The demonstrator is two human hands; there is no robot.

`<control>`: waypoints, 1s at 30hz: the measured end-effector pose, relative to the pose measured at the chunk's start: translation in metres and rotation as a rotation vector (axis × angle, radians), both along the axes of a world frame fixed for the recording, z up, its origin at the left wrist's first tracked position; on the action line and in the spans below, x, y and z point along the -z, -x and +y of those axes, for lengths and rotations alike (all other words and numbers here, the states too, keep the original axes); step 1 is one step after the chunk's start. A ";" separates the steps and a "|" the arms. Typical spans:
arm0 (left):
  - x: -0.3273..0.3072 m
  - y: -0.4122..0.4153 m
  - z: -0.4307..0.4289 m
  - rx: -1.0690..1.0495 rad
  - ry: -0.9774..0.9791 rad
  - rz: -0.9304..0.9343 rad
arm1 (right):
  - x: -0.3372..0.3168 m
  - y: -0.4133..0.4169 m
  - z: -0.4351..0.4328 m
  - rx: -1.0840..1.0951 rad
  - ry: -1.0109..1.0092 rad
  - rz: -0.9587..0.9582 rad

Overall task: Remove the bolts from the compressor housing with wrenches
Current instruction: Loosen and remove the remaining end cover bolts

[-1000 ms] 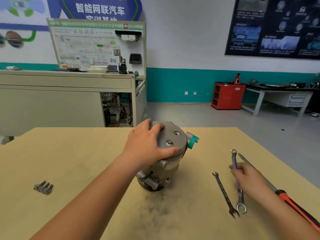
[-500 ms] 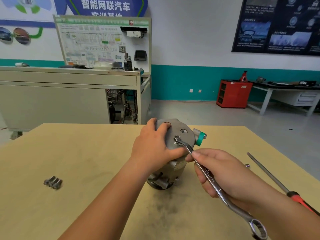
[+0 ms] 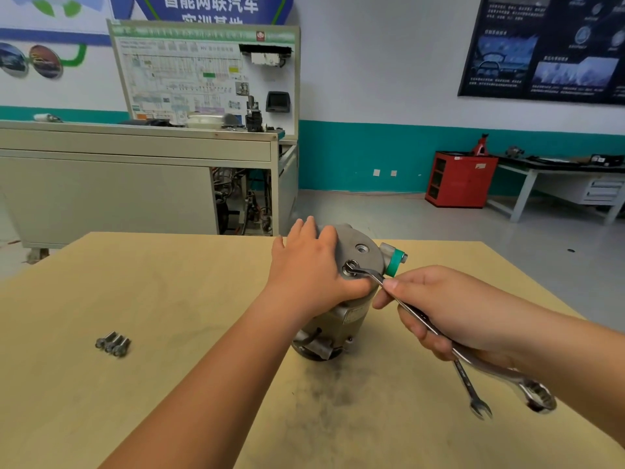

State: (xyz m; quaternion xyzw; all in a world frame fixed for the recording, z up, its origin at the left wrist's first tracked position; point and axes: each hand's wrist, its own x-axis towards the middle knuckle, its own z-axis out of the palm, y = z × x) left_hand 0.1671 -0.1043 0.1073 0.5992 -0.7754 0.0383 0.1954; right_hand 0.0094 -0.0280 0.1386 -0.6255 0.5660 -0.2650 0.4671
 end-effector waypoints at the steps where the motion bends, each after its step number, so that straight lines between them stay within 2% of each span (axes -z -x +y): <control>1: 0.000 0.002 0.000 0.001 0.009 0.008 | -0.002 0.000 -0.001 -0.015 0.003 0.037; 10: 0.006 0.017 -0.002 -0.113 0.107 -0.041 | -0.015 0.005 -0.017 -0.066 0.124 0.540; 14: 0.011 0.024 -0.005 -0.126 0.131 -0.031 | -0.014 0.012 -0.019 -0.107 0.060 0.460; 18: 0.013 0.026 -0.006 -0.153 0.164 -0.035 | -0.018 0.020 -0.022 -0.082 -0.107 0.339; 24: 0.014 0.022 -0.005 -0.159 0.184 -0.028 | -0.023 0.022 -0.033 -0.108 -0.152 0.430; 27: 0.015 0.023 -0.004 -0.162 0.195 -0.029 | -0.020 0.015 -0.033 -0.063 -0.013 0.654; 30: 0.014 0.024 -0.003 -0.155 0.207 -0.041 | -0.001 0.004 -0.027 0.000 0.359 1.060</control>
